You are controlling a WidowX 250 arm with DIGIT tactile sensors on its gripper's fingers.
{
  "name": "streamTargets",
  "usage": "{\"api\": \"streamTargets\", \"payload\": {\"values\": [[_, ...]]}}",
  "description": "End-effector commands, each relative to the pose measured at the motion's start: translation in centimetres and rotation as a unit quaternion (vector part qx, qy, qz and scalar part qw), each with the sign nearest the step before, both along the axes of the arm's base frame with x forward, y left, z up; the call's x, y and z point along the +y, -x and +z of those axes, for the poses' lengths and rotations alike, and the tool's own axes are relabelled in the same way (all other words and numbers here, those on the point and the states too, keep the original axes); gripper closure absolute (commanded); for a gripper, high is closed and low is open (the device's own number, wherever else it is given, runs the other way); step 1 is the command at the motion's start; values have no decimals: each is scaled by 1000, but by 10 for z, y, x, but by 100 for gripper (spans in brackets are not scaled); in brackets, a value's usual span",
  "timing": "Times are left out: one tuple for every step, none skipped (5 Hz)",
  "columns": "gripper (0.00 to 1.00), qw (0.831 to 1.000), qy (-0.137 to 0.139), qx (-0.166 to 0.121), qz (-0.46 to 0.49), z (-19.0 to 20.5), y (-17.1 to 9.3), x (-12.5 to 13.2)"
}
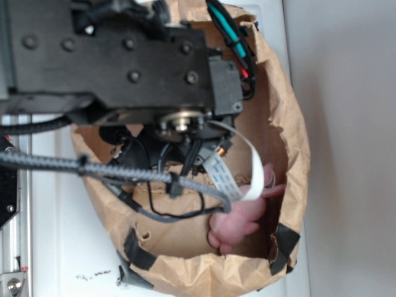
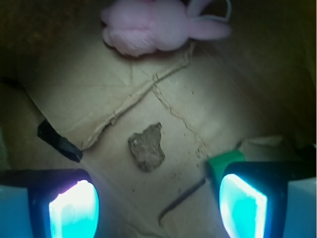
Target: Grab the green block.
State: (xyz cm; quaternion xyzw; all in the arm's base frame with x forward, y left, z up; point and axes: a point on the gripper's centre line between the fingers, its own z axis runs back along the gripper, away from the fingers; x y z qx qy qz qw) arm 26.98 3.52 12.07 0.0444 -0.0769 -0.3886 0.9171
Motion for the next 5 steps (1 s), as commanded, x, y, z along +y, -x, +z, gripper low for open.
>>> {"api": "streamTargets", "payload": {"values": [[0,999,-15,-30,3,5,9,-10],[0,999,-15,-30,3,5,9,-10],[0,999,-15,-30,3,5,9,-10],[0,999,17,-17,-23,14,0,7],[0,999,43,1,-27,10,-29,31]]}}
